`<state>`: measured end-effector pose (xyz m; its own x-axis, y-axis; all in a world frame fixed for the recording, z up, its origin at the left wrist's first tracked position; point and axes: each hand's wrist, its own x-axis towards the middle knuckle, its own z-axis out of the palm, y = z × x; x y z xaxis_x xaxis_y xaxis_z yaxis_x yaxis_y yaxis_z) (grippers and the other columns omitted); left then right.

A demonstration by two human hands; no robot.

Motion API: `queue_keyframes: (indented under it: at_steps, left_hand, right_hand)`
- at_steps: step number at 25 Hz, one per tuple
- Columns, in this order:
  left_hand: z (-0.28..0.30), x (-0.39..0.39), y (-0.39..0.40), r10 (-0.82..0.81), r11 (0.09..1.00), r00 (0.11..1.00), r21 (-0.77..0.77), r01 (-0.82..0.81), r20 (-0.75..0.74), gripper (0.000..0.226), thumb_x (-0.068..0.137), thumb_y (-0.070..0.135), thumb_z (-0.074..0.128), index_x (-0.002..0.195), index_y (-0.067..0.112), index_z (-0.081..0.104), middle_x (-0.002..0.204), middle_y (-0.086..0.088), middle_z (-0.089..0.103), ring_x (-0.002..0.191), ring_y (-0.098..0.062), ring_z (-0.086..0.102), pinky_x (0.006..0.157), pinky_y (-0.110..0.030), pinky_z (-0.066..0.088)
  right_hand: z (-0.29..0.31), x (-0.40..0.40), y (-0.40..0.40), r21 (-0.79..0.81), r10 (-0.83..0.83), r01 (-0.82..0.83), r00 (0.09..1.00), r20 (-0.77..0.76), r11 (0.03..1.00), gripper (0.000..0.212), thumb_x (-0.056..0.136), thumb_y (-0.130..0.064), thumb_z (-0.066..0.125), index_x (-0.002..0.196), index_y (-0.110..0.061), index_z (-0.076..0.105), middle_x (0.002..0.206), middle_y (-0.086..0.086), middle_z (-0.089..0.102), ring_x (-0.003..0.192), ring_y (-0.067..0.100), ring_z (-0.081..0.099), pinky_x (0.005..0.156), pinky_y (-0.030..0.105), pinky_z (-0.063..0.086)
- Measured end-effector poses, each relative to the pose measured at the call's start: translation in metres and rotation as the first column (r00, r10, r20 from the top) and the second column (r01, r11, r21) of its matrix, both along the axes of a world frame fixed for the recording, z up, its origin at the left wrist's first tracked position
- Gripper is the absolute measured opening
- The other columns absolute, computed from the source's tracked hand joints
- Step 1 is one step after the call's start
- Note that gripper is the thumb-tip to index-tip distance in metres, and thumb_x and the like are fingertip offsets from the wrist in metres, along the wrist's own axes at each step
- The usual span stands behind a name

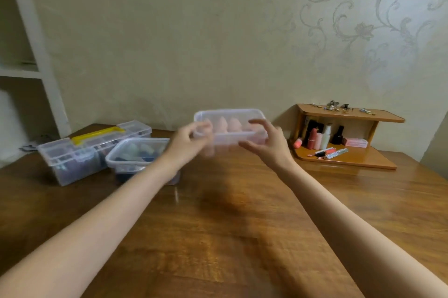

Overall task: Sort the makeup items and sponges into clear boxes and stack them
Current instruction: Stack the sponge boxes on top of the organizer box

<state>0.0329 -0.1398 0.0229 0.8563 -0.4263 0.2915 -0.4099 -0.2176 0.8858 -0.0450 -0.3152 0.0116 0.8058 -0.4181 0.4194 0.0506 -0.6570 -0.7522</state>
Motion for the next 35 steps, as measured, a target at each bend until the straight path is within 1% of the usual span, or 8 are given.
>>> queue_keyframes:
  at_steps: [8,11,14,20,25,30,33,35]
  left_hand:
    - [-0.002,0.07,0.128,0.306,0.949,0.949,-0.058,-0.311,-0.081,0.042,0.092,0.028,0.055,0.133,0.024,0.045,0.132,-0.007,0.05,0.117,-0.026,0.052,0.09,-0.033,0.044]
    - [-0.015,0.074,0.138,0.273,0.909,0.905,-0.221,-0.354,-0.325,0.052,0.092,0.039,0.052,0.139,0.023,0.036,0.144,-0.008,0.041,0.124,-0.021,0.045,0.099,-0.036,0.037]
    - [-0.023,0.065,0.134,0.13,0.924,0.819,-0.233,-0.305,-0.558,0.069,0.09,0.058,0.039,0.148,0.023,0.022,0.153,-0.009,0.03,0.14,-0.031,0.029,0.113,-0.053,0.02]
    - [0.005,0.068,0.132,-0.061,0.932,0.853,-0.337,-0.138,-0.519,0.062,0.092,0.057,0.034,0.145,0.024,0.03,0.141,-0.011,0.046,0.129,-0.032,0.043,0.101,-0.051,0.036]
    - [0.046,0.108,0.152,0.145,0.898,0.921,-0.342,-0.275,-0.361,0.063,0.092,0.061,0.027,0.144,0.026,0.03,0.146,-0.01,0.041,0.128,-0.031,0.044,0.103,-0.05,0.037]
    - [0.022,0.132,0.179,0.279,0.899,0.869,-0.208,-0.386,-0.409,0.065,0.093,0.059,0.025,0.149,0.028,0.017,0.157,-0.008,0.018,0.14,-0.037,0.026,0.111,-0.051,0.03]
    - [0.007,0.149,0.198,0.503,0.833,0.806,-0.076,-0.549,-0.312,0.056,0.098,0.051,0.026,0.148,0.027,0.023,0.156,-0.003,0.024,0.139,-0.029,0.03,0.112,-0.046,0.026]
    - [-0.009,0.156,0.207,0.624,0.759,0.704,0.05,-0.649,-0.34,0.052,0.099,0.04,0.035,0.146,0.019,0.028,0.151,-0.006,0.033,0.135,-0.028,0.035,0.107,-0.043,0.03]
  right_hand:
    - [-0.003,0.071,0.129,0.056,0.261,-0.259,0.964,-0.045,0.964,0.056,0.086,-0.033,0.063,0.136,-0.026,0.039,0.128,0.016,0.042,0.106,0.023,0.046,0.096,0.033,0.043]
    - [-0.019,0.083,0.129,0.367,0.208,-0.178,0.977,-0.045,0.913,0.085,0.082,-0.051,0.062,0.148,-0.02,0.018,0.149,0.014,0.026,0.133,0.03,0.036,0.109,0.045,0.035]
    - [-0.028,0.089,0.132,0.723,0.336,-0.168,0.937,-0.093,0.67,0.085,0.08,-0.068,0.047,0.148,-0.026,0.015,0.152,0.006,0.03,0.133,0.032,0.037,0.107,0.051,0.035]
    - [-0.003,0.108,0.145,0.616,0.165,-0.15,0.986,0.033,0.773,0.083,0.075,-0.076,0.028,0.136,-0.021,0.041,0.128,0.008,0.055,0.11,0.026,0.054,0.095,0.044,0.045]
    - [0.059,0.171,0.163,0.613,0.303,-0.299,0.948,0.099,0.731,0.059,0.095,-0.056,0.024,0.128,-0.012,0.047,0.113,0.01,0.058,0.096,0.023,0.054,0.069,0.032,0.045]
    - [0.049,0.236,0.18,0.645,0.444,-0.344,0.896,0.009,0.682,0.056,0.096,-0.057,0.021,0.103,-0.013,0.054,0.087,0.005,0.057,0.086,0.02,0.052,0.086,0.033,0.044]
    - [0.032,0.257,0.161,0.771,0.446,-0.324,0.893,0.058,0.548,0.063,0.096,-0.057,0.02,0.136,-0.014,0.042,0.131,0.014,0.051,0.121,0.027,0.05,0.105,0.042,0.039]
    - [0.012,0.264,0.153,0.738,0.402,-0.241,0.914,-0.045,0.631,0.062,0.098,-0.052,0.017,0.147,-0.016,0.03,0.153,0.012,0.029,0.14,0.03,0.029,0.116,0.045,0.022]
